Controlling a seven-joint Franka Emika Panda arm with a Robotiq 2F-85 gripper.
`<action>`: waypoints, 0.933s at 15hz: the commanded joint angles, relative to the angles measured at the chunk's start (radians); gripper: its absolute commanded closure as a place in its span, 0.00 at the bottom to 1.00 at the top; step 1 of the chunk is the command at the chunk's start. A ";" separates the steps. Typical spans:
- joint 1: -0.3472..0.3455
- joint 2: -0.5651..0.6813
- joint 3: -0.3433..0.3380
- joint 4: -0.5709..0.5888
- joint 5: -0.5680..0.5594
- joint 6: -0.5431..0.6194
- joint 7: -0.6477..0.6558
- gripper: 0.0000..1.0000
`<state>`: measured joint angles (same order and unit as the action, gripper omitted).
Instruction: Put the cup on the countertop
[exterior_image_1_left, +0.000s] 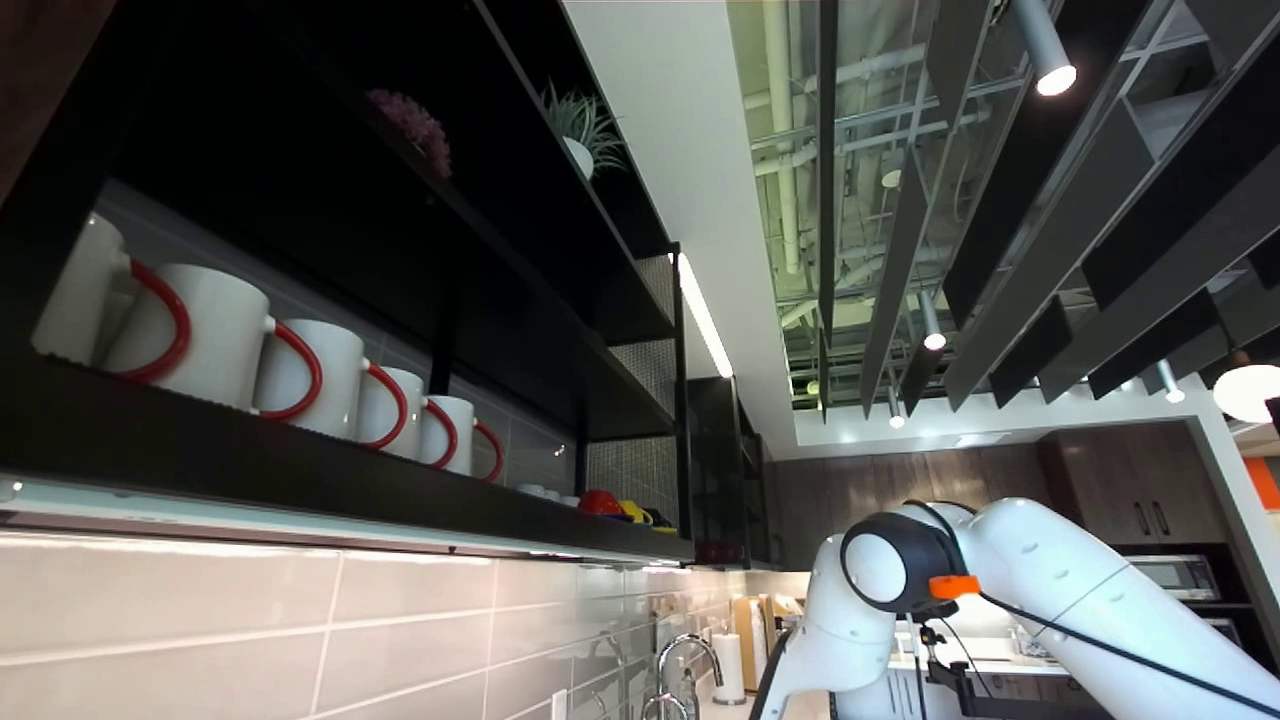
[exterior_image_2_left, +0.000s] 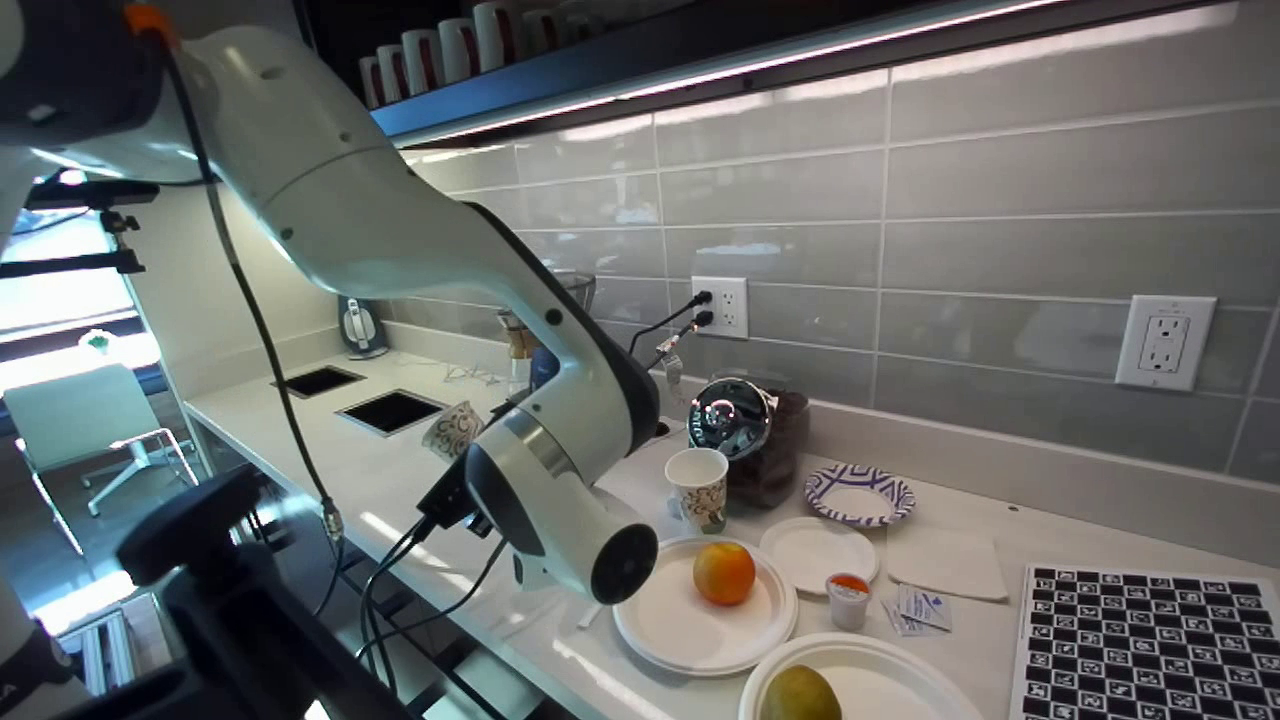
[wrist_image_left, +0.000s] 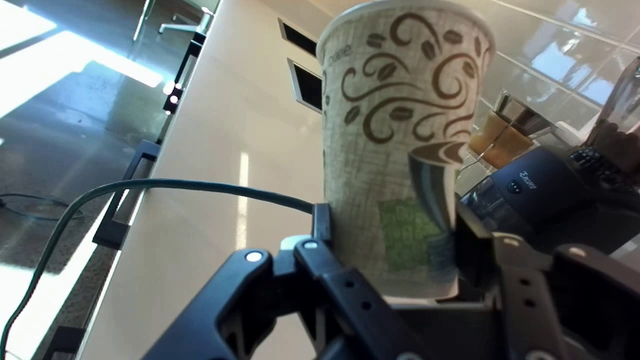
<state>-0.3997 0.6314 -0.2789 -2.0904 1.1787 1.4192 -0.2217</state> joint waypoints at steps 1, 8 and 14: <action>-0.036 0.130 0.021 0.096 0.053 -0.095 0.035 0.66; -0.041 0.227 0.006 0.134 0.135 -0.116 0.142 0.66; -0.042 0.264 0.003 0.140 0.188 -0.135 0.239 0.66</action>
<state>-0.4317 0.8559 -0.2750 -1.9816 1.3223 1.3226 -0.0375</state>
